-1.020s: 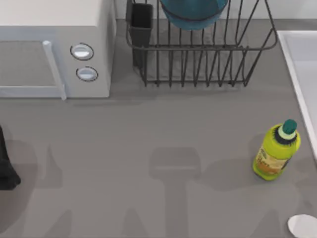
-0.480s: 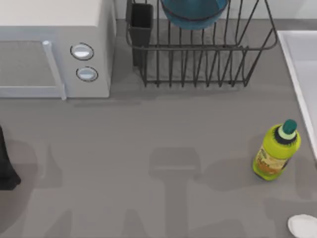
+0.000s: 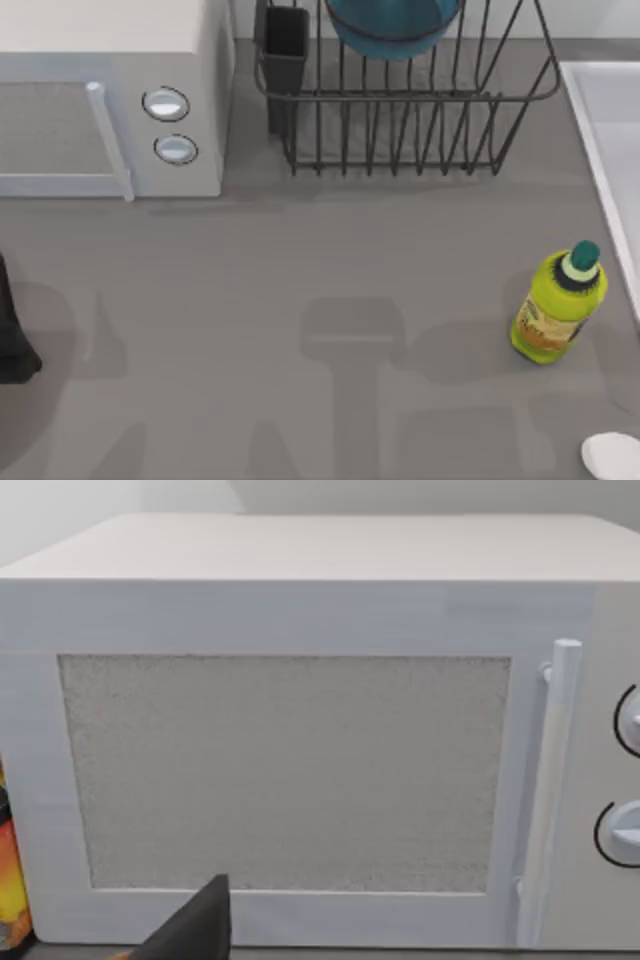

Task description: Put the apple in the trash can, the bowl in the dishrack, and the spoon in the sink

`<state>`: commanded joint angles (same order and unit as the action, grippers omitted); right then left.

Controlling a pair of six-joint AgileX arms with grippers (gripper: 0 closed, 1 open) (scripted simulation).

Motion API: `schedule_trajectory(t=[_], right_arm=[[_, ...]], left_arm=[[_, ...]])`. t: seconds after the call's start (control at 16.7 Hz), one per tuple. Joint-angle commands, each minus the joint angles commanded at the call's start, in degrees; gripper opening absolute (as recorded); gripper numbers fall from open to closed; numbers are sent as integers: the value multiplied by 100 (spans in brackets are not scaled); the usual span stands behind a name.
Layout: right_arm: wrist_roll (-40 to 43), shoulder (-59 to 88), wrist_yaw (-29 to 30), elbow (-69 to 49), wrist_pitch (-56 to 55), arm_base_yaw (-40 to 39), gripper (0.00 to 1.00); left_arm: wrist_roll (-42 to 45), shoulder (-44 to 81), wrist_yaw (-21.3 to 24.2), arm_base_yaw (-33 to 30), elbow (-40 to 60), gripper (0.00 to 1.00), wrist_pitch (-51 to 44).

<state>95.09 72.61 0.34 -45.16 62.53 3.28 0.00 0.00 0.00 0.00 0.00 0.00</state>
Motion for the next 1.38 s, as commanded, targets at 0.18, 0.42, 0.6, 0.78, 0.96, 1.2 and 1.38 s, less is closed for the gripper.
schedule_trajectory(t=[0.18, 0.42, 0.6, 0.78, 0.96, 1.2, 1.38], right_arm=[[-8, -21, -1, 20, -15, -16, 100], [-18, 181, -1, 258, -416, -14, 100], [-24, 578, -2, 713, -1314, -12, 100], [-31, 1022, -3, 1222, -2289, -12, 100], [-32, 1290, -4, 1529, -2826, -12, 100], [-32, 1323, -4, 1567, -2890, -12, 100], [-32, 1323, -4, 1567, -2890, -12, 85]], left_arm=[[0, 0, 0, 0, 0, 100, 0], [0, 0, 0, 0, 0, 100, 0], [0, 0, 0, 0, 0, 100, 0], [0, 0, 0, 0, 0, 100, 0], [0, 0, 0, 0, 0, 100, 0], [0, 0, 0, 0, 0, 100, 0], [0, 0, 0, 0, 0, 100, 0]])
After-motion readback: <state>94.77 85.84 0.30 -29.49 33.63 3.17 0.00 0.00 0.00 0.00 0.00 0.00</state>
